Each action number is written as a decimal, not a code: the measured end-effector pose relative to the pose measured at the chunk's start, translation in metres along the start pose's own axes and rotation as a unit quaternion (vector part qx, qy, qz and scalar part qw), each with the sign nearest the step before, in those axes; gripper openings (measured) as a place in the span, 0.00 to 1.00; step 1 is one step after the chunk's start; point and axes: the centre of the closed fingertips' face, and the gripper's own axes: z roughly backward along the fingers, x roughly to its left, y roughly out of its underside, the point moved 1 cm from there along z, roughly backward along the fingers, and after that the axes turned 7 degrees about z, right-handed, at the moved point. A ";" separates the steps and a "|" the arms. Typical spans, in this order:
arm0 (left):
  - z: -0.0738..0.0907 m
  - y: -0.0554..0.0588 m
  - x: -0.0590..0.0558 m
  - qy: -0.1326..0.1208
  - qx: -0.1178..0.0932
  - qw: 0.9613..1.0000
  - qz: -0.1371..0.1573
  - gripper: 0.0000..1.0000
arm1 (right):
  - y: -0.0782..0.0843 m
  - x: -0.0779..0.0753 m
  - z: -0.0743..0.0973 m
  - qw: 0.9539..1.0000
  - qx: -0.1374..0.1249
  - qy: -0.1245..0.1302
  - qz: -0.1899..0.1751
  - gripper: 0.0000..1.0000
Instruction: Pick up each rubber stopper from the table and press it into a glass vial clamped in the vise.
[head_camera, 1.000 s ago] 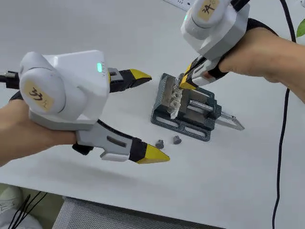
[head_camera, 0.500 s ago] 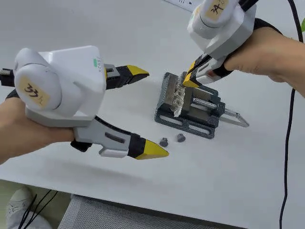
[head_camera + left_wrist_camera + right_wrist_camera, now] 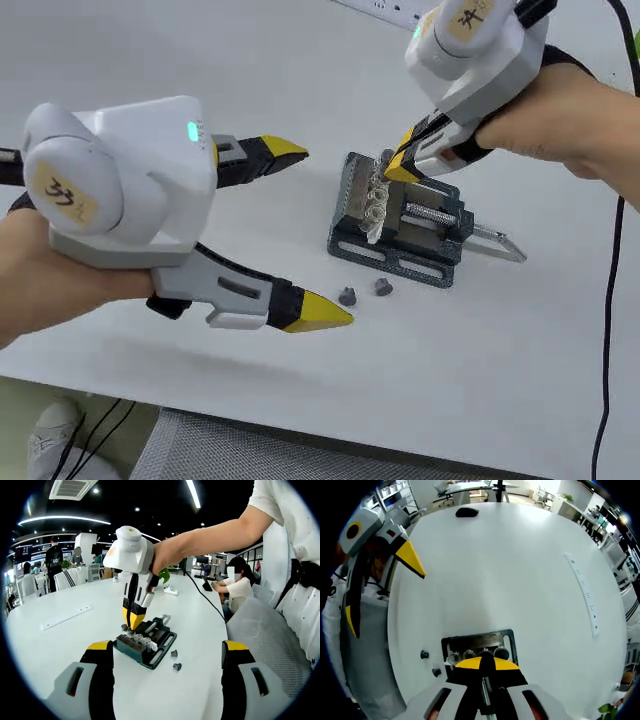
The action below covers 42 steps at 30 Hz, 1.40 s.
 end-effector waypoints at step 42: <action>0.006 -0.007 -0.002 -0.017 0.031 0.999 -0.029 0.94 | 0.035 0.028 0.048 0.987 -0.139 0.043 -0.068 0.29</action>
